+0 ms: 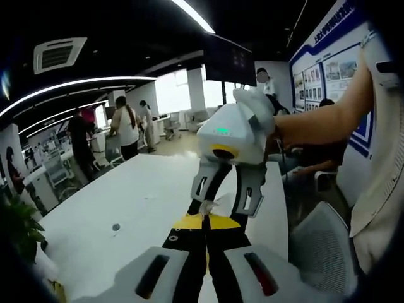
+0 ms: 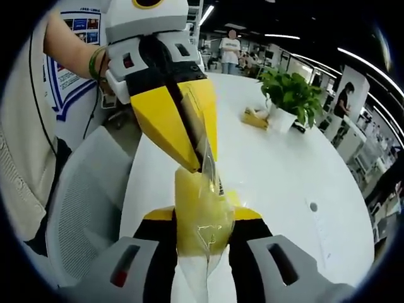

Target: Compare the silicone blocks by pressing each to a similar depth, holding the contact briefly, and releasing to observe deformation and rebound differences across the visible hardness samples.

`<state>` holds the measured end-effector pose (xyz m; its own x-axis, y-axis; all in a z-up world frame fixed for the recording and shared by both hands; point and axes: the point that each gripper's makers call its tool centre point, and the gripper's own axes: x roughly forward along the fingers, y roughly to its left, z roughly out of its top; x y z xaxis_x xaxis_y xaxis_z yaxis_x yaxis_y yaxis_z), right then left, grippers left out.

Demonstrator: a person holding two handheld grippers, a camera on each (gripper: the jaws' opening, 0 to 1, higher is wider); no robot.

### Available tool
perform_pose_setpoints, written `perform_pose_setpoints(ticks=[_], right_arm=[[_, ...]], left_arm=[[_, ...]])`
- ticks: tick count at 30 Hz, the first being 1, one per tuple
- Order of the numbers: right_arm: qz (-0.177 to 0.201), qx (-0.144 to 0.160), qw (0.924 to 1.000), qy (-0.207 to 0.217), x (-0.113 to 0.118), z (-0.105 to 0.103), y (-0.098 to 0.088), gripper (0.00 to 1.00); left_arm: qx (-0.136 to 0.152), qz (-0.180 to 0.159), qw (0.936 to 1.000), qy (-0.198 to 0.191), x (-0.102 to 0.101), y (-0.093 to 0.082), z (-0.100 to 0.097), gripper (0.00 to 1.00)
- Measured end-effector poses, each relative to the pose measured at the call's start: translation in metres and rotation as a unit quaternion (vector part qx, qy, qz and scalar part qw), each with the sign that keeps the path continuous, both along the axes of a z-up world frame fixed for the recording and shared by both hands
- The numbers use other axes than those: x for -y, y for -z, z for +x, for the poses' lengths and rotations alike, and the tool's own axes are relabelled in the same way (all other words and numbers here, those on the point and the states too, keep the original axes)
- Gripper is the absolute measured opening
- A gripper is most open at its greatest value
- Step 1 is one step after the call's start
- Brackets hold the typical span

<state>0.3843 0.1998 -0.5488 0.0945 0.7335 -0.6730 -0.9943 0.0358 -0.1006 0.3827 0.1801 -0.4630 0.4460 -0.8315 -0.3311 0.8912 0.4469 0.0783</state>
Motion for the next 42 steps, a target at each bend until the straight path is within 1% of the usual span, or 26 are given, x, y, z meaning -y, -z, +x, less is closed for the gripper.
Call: perform_pose_setpoints(ticks=[12, 16, 18, 20, 21, 22, 25, 29, 31, 32, 35, 36, 37, 38, 40, 42], right_arm=[[0.0, 0.004, 1.0, -0.001, 0.002, -0.003, 0.005, 0.29], [0.008, 0.014, 0.9999, 0.004, 0.007, -0.004, 0.006, 0.31], [0.016, 0.011, 0.9997, 0.012, 0.009, -0.003, 0.006, 0.34], [0.027, 0.005, 0.9994, 0.023, 0.012, -0.004, 0.006, 0.39], [0.028, 0.005, 0.9992, 0.03, 0.016, -0.003, 0.007, 0.41], [0.032, 0.005, 0.9989, 0.034, 0.017, -0.003, 0.007, 0.44], [0.045, 0.008, 0.9975, 0.054, 0.024, 0.001, 0.006, 0.51], [0.094, -0.006, 0.9901, 0.104, 0.033, 0.006, -0.002, 0.62], [0.113, -0.006, 0.9858, 0.124, 0.04, 0.008, -0.005, 0.67], [0.125, -0.008, 0.9823, 0.139, 0.045, 0.008, -0.005, 0.69], [0.139, -0.014, 0.9751, 0.172, 0.057, 0.009, -0.003, 0.77], [0.136, -0.008, 0.9716, 0.194, 0.066, 0.011, 0.001, 0.8], [0.131, 0.003, 0.9696, 0.206, 0.073, 0.012, 0.004, 0.82], [0.141, 0.016, 0.9659, 0.217, 0.078, 0.011, 0.004, 0.83], [0.149, 0.03, 0.9584, 0.242, 0.089, 0.01, 0.005, 0.82], [0.164, 0.019, 0.9463, 0.278, 0.102, 0.004, 0.007, 0.83]], left_arm=[[-0.009, -0.002, 0.9999, -0.003, 0.0, 0.003, -0.001, 0.0], [-0.015, -0.006, 0.9999, -0.005, 0.001, 0.004, 0.0, 0.0], [-0.017, -0.007, 0.9998, -0.007, 0.001, 0.006, 0.001, 0.0], [-0.021, -0.007, 0.9997, -0.007, 0.002, 0.007, 0.002, 0.0], [-0.02, -0.005, 0.9997, -0.011, 0.003, 0.008, 0.003, 0.0], [-0.026, -0.005, 0.9995, -0.016, 0.004, 0.01, 0.003, 0.0], [-0.031, -0.009, 0.9993, -0.018, 0.005, 0.012, 0.006, 0.0], [-0.04, -0.017, 0.9988, -0.023, 0.008, 0.014, 0.01, 0.0], [-0.045, -0.02, 0.9985, -0.025, 0.01, 0.015, 0.012, 0.0], [-0.049, -0.023, 0.9982, -0.027, 0.011, 0.017, 0.013, 0.0], [-0.051, -0.02, 0.9981, -0.028, 0.016, 0.021, 0.014, 0.0], [-0.057, -0.019, 0.9978, -0.029, 0.018, 0.023, 0.015, 0.0], [-0.06, -0.02, 0.9976, -0.03, 0.02, 0.025, 0.016, 0.0], [-0.062, -0.021, 0.9974, -0.031, 0.022, 0.027, 0.017, 0.0], [-0.08, -0.029, 0.9956, -0.039, 0.026, 0.032, 0.019, 0.0], [-0.09, -0.039, 0.9942, -0.045, 0.029, 0.035, 0.022, 0.0]])
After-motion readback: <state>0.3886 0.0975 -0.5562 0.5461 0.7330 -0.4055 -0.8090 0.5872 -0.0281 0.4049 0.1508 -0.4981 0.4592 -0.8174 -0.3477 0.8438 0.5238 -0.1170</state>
